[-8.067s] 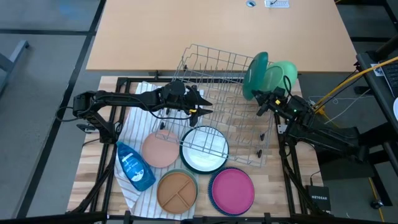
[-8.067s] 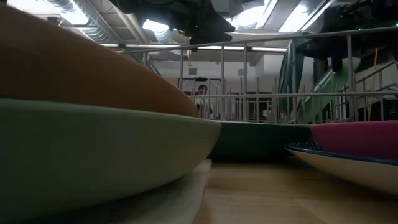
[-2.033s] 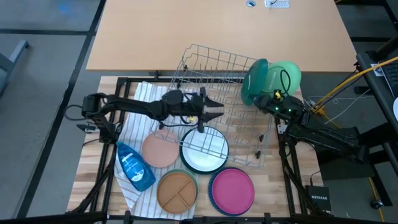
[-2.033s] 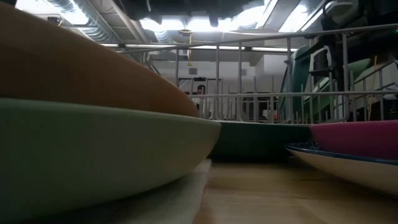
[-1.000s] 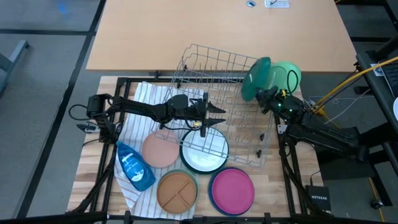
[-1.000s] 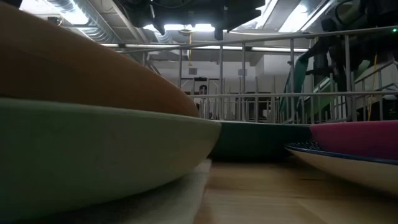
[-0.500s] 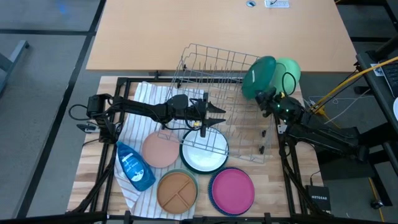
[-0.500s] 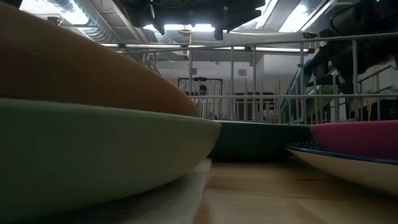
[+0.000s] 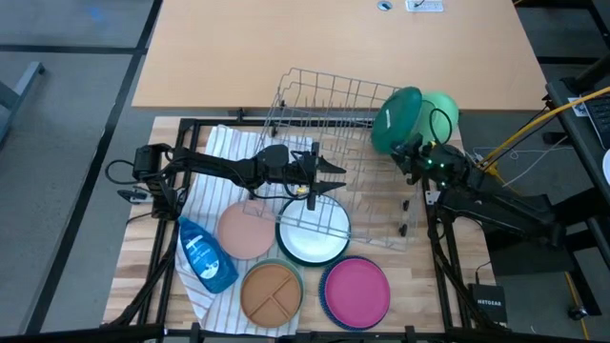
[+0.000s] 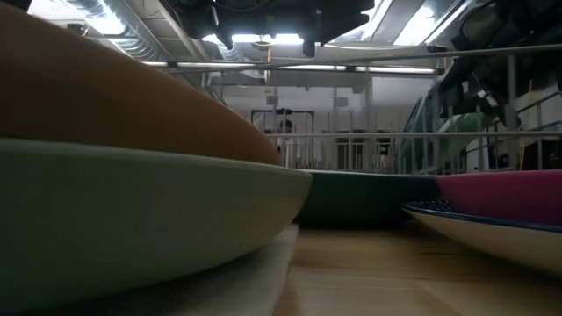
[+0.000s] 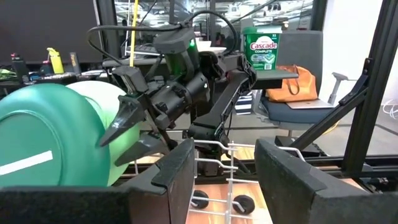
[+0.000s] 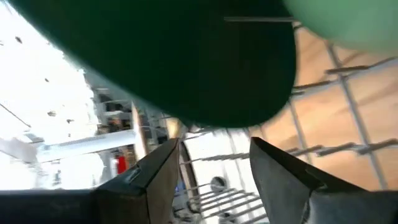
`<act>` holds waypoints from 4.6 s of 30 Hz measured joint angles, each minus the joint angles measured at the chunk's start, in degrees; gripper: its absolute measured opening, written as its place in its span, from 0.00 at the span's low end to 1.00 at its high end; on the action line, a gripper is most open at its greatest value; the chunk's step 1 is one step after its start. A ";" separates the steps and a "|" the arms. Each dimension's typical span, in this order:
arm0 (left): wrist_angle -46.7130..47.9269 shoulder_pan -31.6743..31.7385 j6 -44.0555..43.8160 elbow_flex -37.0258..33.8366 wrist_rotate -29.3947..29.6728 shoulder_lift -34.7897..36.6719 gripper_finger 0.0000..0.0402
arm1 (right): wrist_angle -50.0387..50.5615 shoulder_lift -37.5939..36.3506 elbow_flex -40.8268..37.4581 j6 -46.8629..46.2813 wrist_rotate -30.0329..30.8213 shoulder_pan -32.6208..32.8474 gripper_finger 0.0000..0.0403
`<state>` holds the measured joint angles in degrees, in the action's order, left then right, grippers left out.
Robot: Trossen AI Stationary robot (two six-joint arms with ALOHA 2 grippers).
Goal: Sort dishes
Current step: Put the dark green plate in the dish rack, then put the light orange plate in the dish rack
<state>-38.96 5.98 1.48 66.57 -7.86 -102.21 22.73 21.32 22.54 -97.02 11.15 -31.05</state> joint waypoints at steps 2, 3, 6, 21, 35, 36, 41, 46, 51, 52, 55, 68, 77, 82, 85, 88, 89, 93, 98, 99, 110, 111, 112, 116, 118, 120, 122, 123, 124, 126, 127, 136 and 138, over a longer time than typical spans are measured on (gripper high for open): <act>0.20 0.00 0.00 0.00 0.00 0.00 0.39 | 1.85 -0.05 0.42 0.15 0.05 -0.04 0.50; 0.32 0.00 0.00 0.00 0.00 0.00 0.39 | 2.68 -0.09 0.42 0.18 0.02 -0.07 0.50; 0.61 -0.02 0.00 0.00 0.00 0.00 0.39 | 3.76 -0.07 0.42 -0.32 -0.98 -0.09 0.50; 0.77 -0.02 -0.02 0.00 0.00 0.02 0.39 | 4.49 -0.09 0.42 -1.89 -7.97 -0.09 0.50; 0.77 -0.02 0.02 0.00 0.00 0.02 0.39 | 3.57 -0.22 0.42 1.52 -16.99 -0.09 0.50; 0.77 -0.02 0.02 0.00 0.00 0.02 0.39 | 3.27 -0.22 0.42 1.92 -17.50 -0.09 0.50; 0.77 -0.02 0.01 0.00 0.00 0.09 0.39 | 2.74 -0.60 2.55 7.05 -18.32 -0.09 0.50; 0.57 -0.02 0.02 0.00 0.00 0.09 0.39 | 2.85 -0.93 7.02 14.69 -18.51 -0.09 0.50; 0.29 -0.02 0.04 0.00 0.01 0.11 0.39 | 2.90 -0.97 10.49 23.70 -20.64 -0.08 0.50; 0.18 -0.02 0.04 0.00 0.00 0.11 0.39 | 2.78 -0.97 11.04 25.76 -21.27 -0.08 0.50; 0.27 0.00 0.56 -0.02 0.00 0.59 0.39 | 1.61 -1.05 11.76 30.80 -23.52 -0.07 0.50; 12.31 -1.33 5.20 -0.02 -2.03 12.26 0.39 | -4.20 -1.03 11.74 46.58 -30.31 -0.04 0.50; 42.29 -2.64 0.12 -0.02 -1.77 24.98 0.39 | -5.06 -0.98 11.74 46.14 -30.26 -0.11 0.50; 61.31 -2.62 -5.10 -0.02 -1.33 31.05 0.39 | -5.03 -0.96 11.72 46.04 -30.22 -0.11 0.50; 72.25 -2.62 -9.48 -0.02 -0.44 34.23 0.39 | -5.13 -0.94 11.72 45.92 -28.97 -0.11 0.50; 81.14 -2.62 -14.79 -0.02 -0.08 36.11 0.39 | -5.37 -0.94 11.69 45.90 -29.27 -0.10 0.50; 83.75 -2.62 -16.24 -0.02 0.32 36.53 0.39 | -5.76 -0.94 11.69 46.13 -30.07 -0.09 0.50; 95.41 -2.62 -21.68 -0.03 4.75 36.62 0.39 | -7.17 -0.95 11.69 50.73 -34.13 -0.04 0.50; 105.05 -2.62 -29.93 -2.52 8.98 36.22 0.39 | -7.34 0.90 11.67 53.96 -37.87 -0.04 0.50; 105.88 -2.62 -31.42 -3.27 9.16 36.22 0.39 | -7.42 1.24 11.67 54.63 -37.91 -0.04 0.50; 108.76 -2.62 -43.90 -12.93 9.94 36.18 0.39 | -7.12 6.82 11.67 58.94 -38.02 -0.04 0.50; 108.80 -2.62 -44.82 -13.91 9.94 36.15 0.39 | -7.13 7.30 11.67 59.35 -38.12 -0.04 0.50; 108.46 -2.62 -45.74 -14.81 9.92 36.16 0.39 | -7.11 7.75 11.67 59.86 -38.27 -0.04 0.50; 105.33 -2.62 -47.84 -18.47 9.69 36.15 0.39 | -7.14 9.46 11.67 60.10 -38.89 -0.04 0.50; 102.42 -2.62 -47.89 -19.96 8.41 36.17 0.39 | -7.16 10.16 11.67 60.41 -38.90 -0.04 0.50; 99.90 -2.62 -47.94 -21.34 6.85 36.15 0.39 | -7.14 10.71 11.67 61.19 -38.90 -0.04 0.50; 97.62 -2.62 -48.07 -22.33 6.05 36.15 0.39 | -7.14 11.05 11.67 61.51 -38.90 -0.04 0.50; 96.97 -2.62 -48.42 -22.73 5.97 36.15 0.39 | -7.18 11.22 11.67 61.51 -38.90 -0.04 0.50; 96.45 -2.62 -48.96 -23.22 5.95 36.15 0.39 | -7.16 11.28 11.67 61.51 -38.90 -0.04 0.50; 96.36 -2.62 -49.68 -23.82 5.95 36.15 0.39 | -7.16 11.26 11.67 61.51 -38.90 -0.04 0.50; 96.50 -2.62 -50.25 -24.13 5.95 36.15 0.39 | -7.16 11.23 11.67 61.52 -38.90 -0.04 0.50; 95.90 -2.62 -52.11 -24.94 5.86 36.06 0.30 | -7.16 11.23 11.67 61.53 -38.90 -0.04 0.50; 95.58 -2.62 -52.11 -24.94 5.86 36.06 0.23 | -7.18 11.21 11.67 61.53 -38.90 -0.04 0.50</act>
<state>56.62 3.36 -50.63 41.63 -2.00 -66.15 15.55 32.53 34.22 -35.48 -27.75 -31.09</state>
